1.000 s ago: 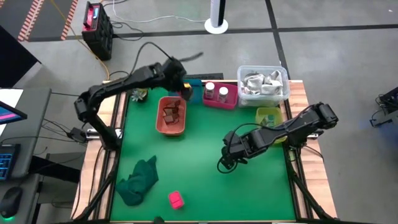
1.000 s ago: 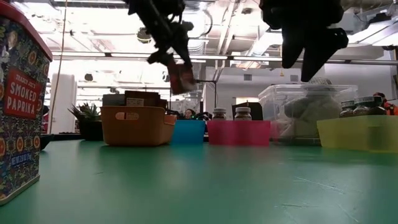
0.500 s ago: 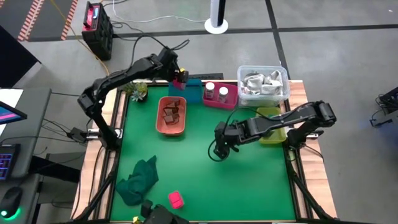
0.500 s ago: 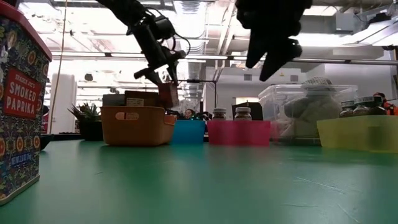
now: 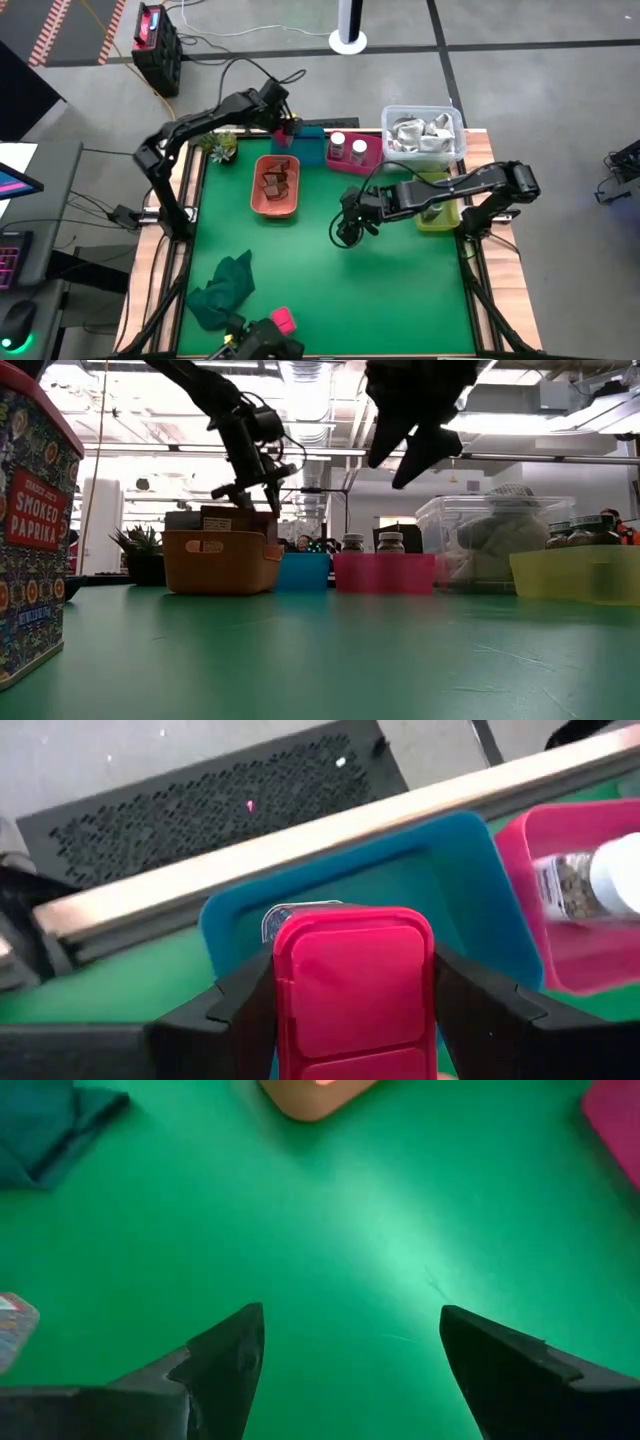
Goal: Sort spices by type
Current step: Put the top red spice can into the blue bin, then put the red spice can into the blue bin
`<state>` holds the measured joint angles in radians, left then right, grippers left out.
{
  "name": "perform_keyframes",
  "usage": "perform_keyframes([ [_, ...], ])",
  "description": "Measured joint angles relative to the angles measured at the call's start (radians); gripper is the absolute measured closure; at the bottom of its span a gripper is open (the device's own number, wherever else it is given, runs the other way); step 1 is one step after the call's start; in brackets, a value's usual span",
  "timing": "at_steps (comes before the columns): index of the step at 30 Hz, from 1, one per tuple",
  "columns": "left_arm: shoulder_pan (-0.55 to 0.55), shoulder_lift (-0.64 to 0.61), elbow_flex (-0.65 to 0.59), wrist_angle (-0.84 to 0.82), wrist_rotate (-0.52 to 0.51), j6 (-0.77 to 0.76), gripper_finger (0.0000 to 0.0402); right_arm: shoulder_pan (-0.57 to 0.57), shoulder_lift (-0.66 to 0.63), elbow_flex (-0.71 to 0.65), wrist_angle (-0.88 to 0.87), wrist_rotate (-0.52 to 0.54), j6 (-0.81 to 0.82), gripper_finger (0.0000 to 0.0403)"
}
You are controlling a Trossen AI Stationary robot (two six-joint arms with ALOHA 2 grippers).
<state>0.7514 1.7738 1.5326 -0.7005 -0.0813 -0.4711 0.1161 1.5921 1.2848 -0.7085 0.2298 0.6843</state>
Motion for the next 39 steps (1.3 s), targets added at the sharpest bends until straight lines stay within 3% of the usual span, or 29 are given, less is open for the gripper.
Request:
perform_keyframes([
  [15,0.001,0.142,0.002,-0.007,0.007,-0.015,0.0178,0.044,0.000,0.000,0.004,0.000,0.105,0.0079],
  [28,-0.002,0.144,0.002,0.006,0.024,-0.048,0.0137,0.061,0.000,0.000,-0.002,0.003,0.104,0.0079],
  [36,0.001,0.070,0.002,0.029,-0.110,0.078,0.0127,0.061,0.000,0.000,-0.030,0.004,0.101,0.0079],
  [39,-0.014,0.021,0.002,0.074,-0.115,0.179,0.0127,0.061,0.000,0.000,-0.058,0.004,0.096,0.0079],
])
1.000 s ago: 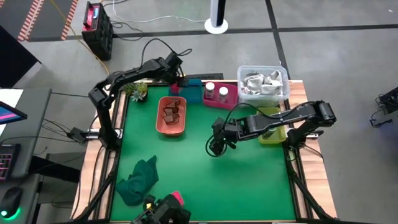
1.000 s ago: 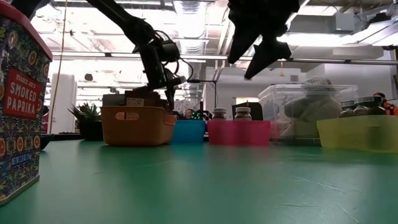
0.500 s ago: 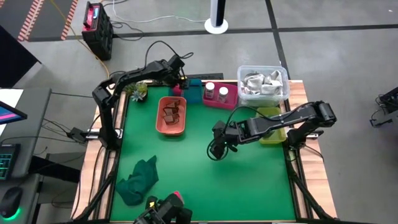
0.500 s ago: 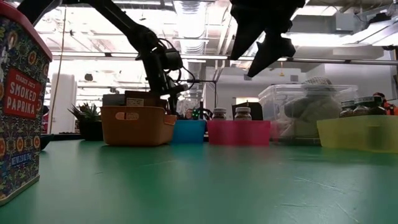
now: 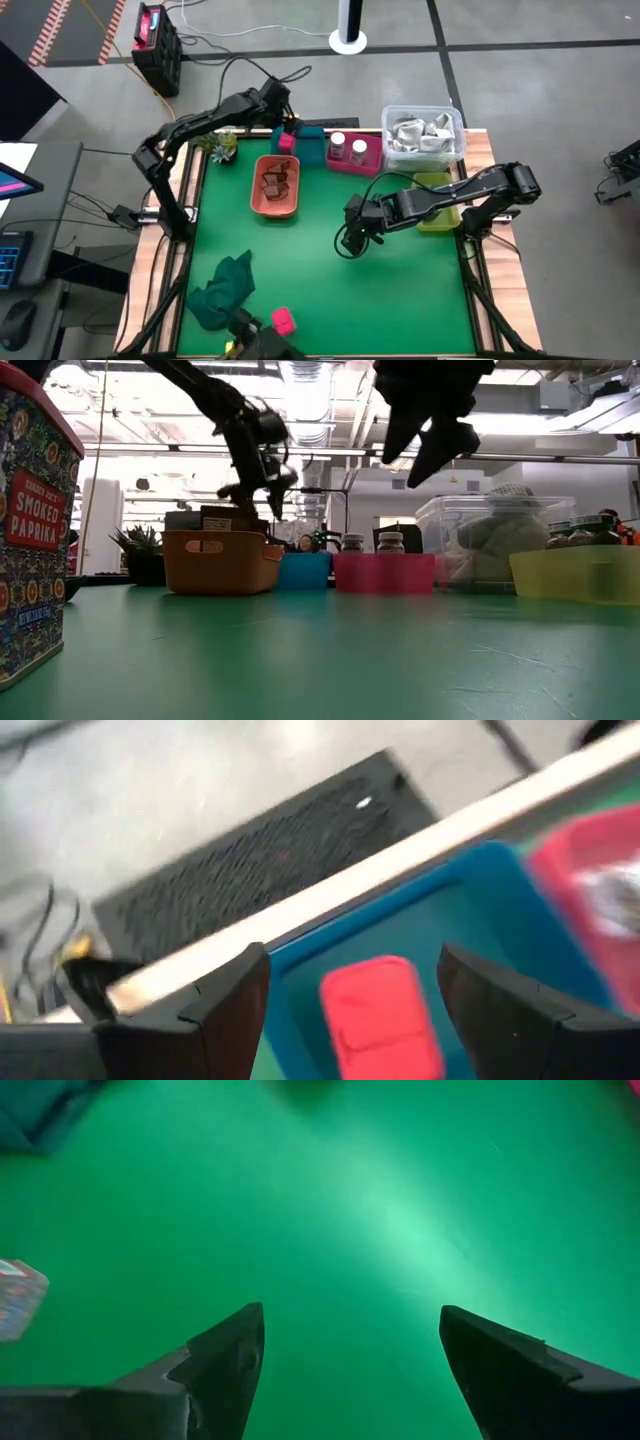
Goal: Sort spices by type
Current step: Put the red spice can into the blue bin
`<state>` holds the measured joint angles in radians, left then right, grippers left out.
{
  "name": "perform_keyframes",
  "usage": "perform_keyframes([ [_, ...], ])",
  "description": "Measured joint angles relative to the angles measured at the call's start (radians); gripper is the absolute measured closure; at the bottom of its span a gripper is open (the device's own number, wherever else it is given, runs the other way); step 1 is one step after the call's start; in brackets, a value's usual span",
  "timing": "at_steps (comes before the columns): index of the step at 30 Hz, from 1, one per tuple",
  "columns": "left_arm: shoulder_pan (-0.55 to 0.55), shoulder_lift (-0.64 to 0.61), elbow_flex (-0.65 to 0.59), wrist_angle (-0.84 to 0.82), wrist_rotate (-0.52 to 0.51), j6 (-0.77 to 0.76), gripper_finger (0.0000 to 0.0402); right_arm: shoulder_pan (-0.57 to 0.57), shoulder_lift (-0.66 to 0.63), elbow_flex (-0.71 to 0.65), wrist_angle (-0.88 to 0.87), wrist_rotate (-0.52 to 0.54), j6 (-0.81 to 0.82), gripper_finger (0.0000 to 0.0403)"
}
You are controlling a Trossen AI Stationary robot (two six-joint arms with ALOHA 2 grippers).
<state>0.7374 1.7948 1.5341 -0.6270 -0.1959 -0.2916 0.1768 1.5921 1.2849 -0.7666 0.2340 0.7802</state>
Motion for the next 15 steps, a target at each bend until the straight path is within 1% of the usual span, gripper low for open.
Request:
perform_keyframes([
  [3,-0.048,-0.059,0.000,-0.006,0.017,0.095,0.0127,-0.002,-0.005,0.000,-0.079,-0.002,-0.003,0.0079],
  [6,-0.128,-0.125,0.000,-0.047,0.078,0.232,0.0127,-0.009,-0.032,0.000,-0.159,-0.030,-0.031,0.0079],
  [11,-0.323,-0.238,0.000,-0.181,0.207,0.426,0.0130,-0.025,-0.101,0.000,-0.281,-0.030,-0.089,0.0079],
  [13,-0.407,-0.272,0.000,-0.245,0.258,0.465,0.0131,-0.042,-0.130,0.000,-0.321,-0.021,-0.121,0.0079],
  [15,-0.487,-0.306,0.000,-0.296,0.314,0.492,0.0132,-0.061,-0.159,0.000,-0.350,0.009,-0.151,0.0079],
])
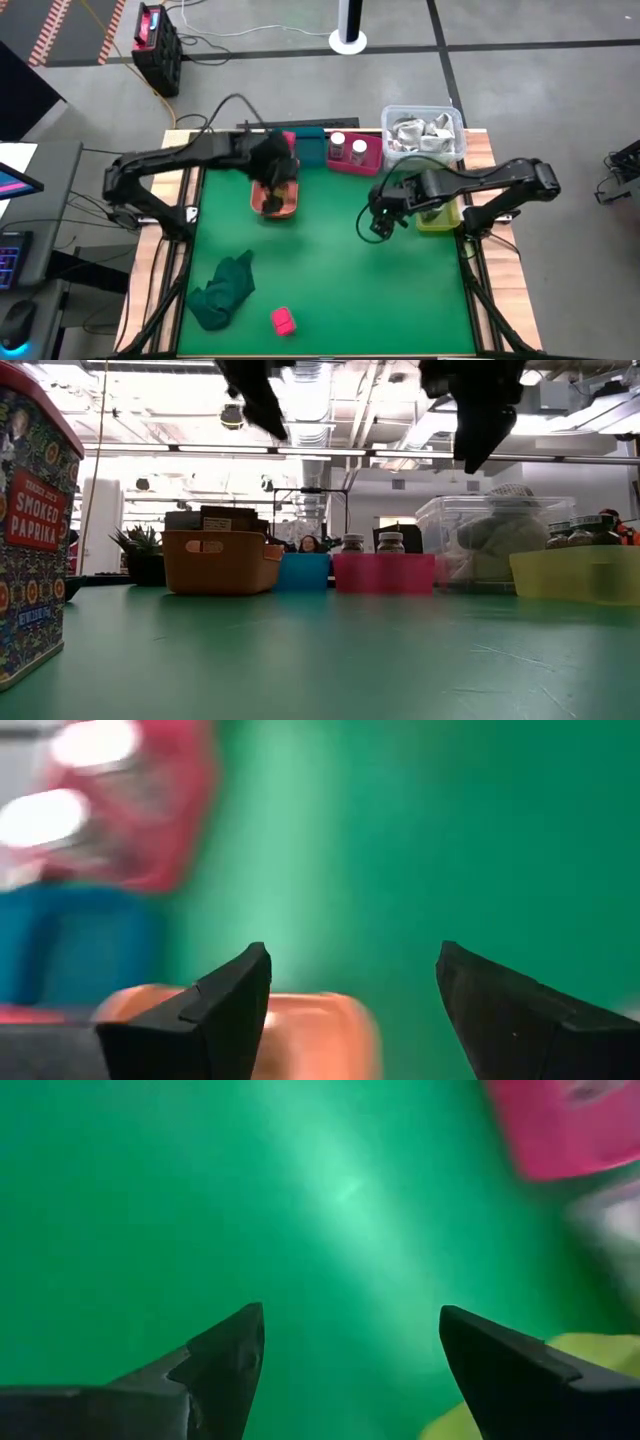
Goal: Sort spices by type
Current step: Put the red spice can into the blue bin
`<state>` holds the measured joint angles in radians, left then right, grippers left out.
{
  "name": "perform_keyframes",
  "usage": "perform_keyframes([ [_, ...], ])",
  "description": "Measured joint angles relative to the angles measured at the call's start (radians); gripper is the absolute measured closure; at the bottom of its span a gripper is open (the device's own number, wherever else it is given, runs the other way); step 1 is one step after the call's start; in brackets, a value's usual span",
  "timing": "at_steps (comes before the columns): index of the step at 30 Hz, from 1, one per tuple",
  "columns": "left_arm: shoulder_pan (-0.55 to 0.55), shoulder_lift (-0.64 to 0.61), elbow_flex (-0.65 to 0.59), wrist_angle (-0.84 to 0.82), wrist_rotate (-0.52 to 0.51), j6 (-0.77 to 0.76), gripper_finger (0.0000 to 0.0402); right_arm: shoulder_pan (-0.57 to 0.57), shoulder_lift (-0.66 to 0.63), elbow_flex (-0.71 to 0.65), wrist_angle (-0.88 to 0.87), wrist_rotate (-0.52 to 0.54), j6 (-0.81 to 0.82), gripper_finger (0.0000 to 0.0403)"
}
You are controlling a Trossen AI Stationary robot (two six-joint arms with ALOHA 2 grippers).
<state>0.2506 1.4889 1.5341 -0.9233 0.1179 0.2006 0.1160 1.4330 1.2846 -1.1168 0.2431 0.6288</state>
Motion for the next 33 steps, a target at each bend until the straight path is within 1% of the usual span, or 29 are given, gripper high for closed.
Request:
perform_keyframes([
  [2,-0.078,-0.025,0.000,-0.049,0.040,0.020,0.0132,-0.024,-0.022,0.000,-0.013,0.025,-0.029,0.0079],
  [6,-0.233,-0.035,0.000,-0.117,0.043,-0.006,0.0132,-0.083,-0.040,0.000,0.001,0.027,-0.102,0.0079],
  [9,-0.340,-0.031,0.000,-0.121,0.043,-0.068,0.0132,-0.117,-0.038,0.000,0.021,0.024,-0.162,0.0079],
  [11,-0.410,-0.027,0.000,-0.114,0.043,-0.075,0.0133,-0.131,-0.038,0.000,0.035,0.023,-0.189,0.0079],
  [15,-0.520,-0.010,-0.001,-0.099,0.026,-0.081,0.0133,-0.140,-0.039,0.000,0.028,0.015,-0.186,0.0079],
  [17,-0.551,0.000,0.000,-0.077,0.008,-0.160,0.0133,-0.134,-0.040,0.000,0.001,0.015,-0.148,0.0079],
  [19,-0.569,0.009,0.000,-0.070,0.016,-0.246,0.0133,-0.122,-0.039,0.000,-0.022,0.014,-0.085,0.0079],
  [20,-0.578,0.024,0.000,-0.076,0.033,-0.262,0.0133,-0.111,-0.039,0.000,-0.025,0.013,-0.049,0.0079],
  [21,-0.584,0.034,0.000,-0.077,0.049,-0.249,0.0133,-0.096,-0.039,0.000,-0.023,0.013,-0.019,0.0079],
  [25,-0.656,0.069,0.000,-0.131,0.061,-0.084,0.0133,-0.039,-0.038,0.000,0.035,0.009,0.094,0.0079],
  [27,-0.692,0.091,0.000,-0.135,0.057,-0.032,0.0133,-0.016,-0.038,0.000,0.057,0.009,0.165,0.0079],
  [30,-0.729,0.121,0.000,-0.124,0.016,-0.025,0.0132,0.021,-0.038,0.000,0.061,0.010,0.282,0.0079],
  [33,-0.763,0.135,0.000,-0.104,-0.038,-0.013,0.0123,0.065,-0.038,0.000,0.052,0.010,0.380,0.0079],
])
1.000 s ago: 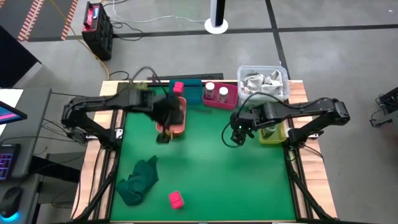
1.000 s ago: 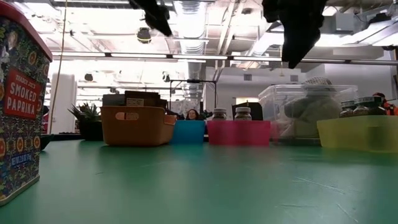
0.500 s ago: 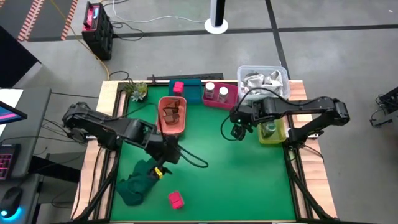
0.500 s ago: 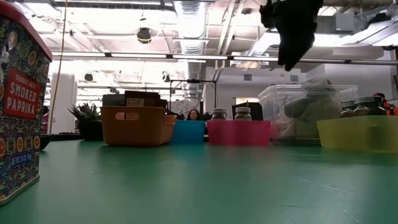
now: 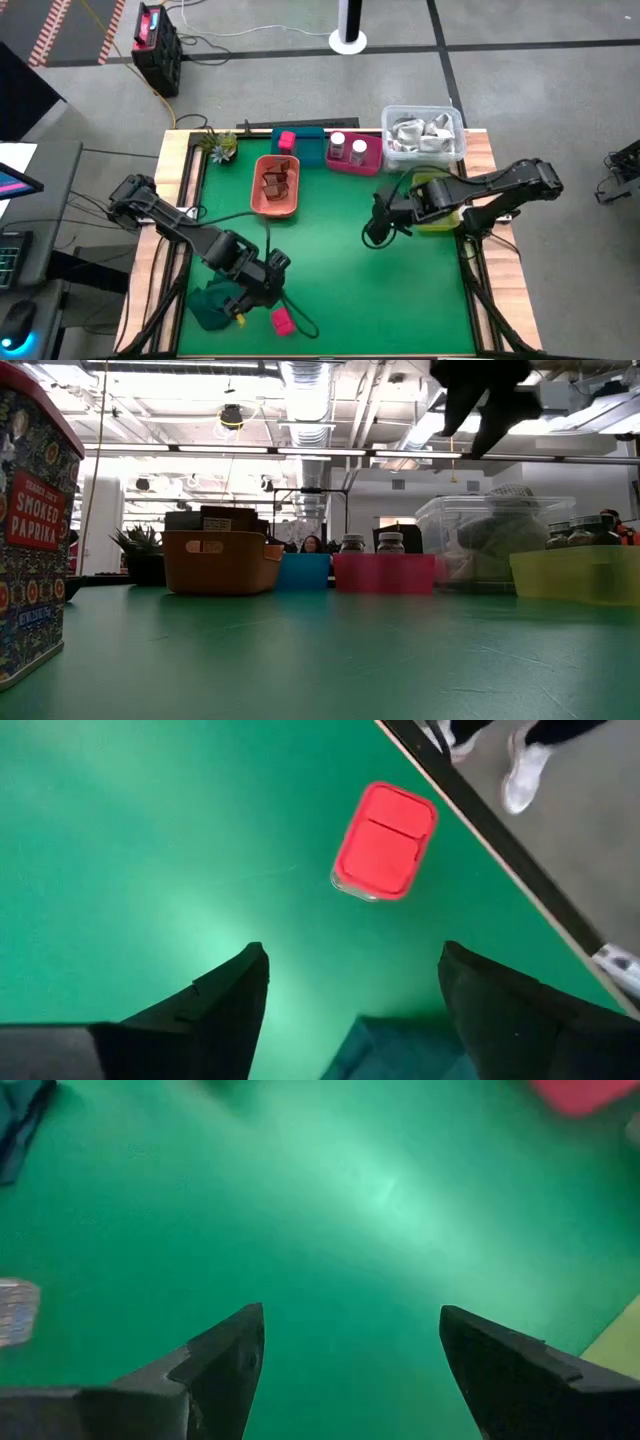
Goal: Sort spices by type
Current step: Put the red spice can into the blue bin
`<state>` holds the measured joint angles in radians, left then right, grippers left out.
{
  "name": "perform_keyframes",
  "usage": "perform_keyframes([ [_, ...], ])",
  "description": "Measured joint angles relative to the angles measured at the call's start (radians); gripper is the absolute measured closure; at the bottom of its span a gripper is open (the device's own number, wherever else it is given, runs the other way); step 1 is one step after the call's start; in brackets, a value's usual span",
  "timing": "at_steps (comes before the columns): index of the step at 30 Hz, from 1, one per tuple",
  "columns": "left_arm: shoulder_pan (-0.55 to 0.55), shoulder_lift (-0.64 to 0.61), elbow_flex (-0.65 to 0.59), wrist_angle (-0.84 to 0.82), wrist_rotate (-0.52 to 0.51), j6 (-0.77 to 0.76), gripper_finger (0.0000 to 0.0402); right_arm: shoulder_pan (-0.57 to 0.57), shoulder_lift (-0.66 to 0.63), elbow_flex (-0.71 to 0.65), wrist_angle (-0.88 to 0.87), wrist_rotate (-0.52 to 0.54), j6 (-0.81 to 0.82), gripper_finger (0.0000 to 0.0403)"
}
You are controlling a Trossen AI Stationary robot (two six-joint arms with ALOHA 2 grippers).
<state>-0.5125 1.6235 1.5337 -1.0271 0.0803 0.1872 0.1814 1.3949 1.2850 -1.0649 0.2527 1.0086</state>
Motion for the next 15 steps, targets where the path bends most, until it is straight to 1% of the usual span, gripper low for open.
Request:
perform_keyframes([
  [5,-0.017,-0.002,0.000,-0.017,-0.013,0.054,0.0089,0.076,0.000,0.000,-0.001,0.008,0.175,0.0079],
  [9,-0.020,-0.004,0.000,-0.049,-0.016,0.104,0.0067,0.143,0.013,0.000,0.000,0.044,0.302,0.0079],
  [12,-0.029,-0.003,0.000,-0.060,0.006,0.160,0.0059,0.181,0.046,0.000,0.003,0.062,0.370,0.0079],
  [15,-0.031,-0.002,0.000,-0.060,0.059,0.212,0.0058,0.204,0.099,0.000,0.029,0.064,0.410,0.0079],
])
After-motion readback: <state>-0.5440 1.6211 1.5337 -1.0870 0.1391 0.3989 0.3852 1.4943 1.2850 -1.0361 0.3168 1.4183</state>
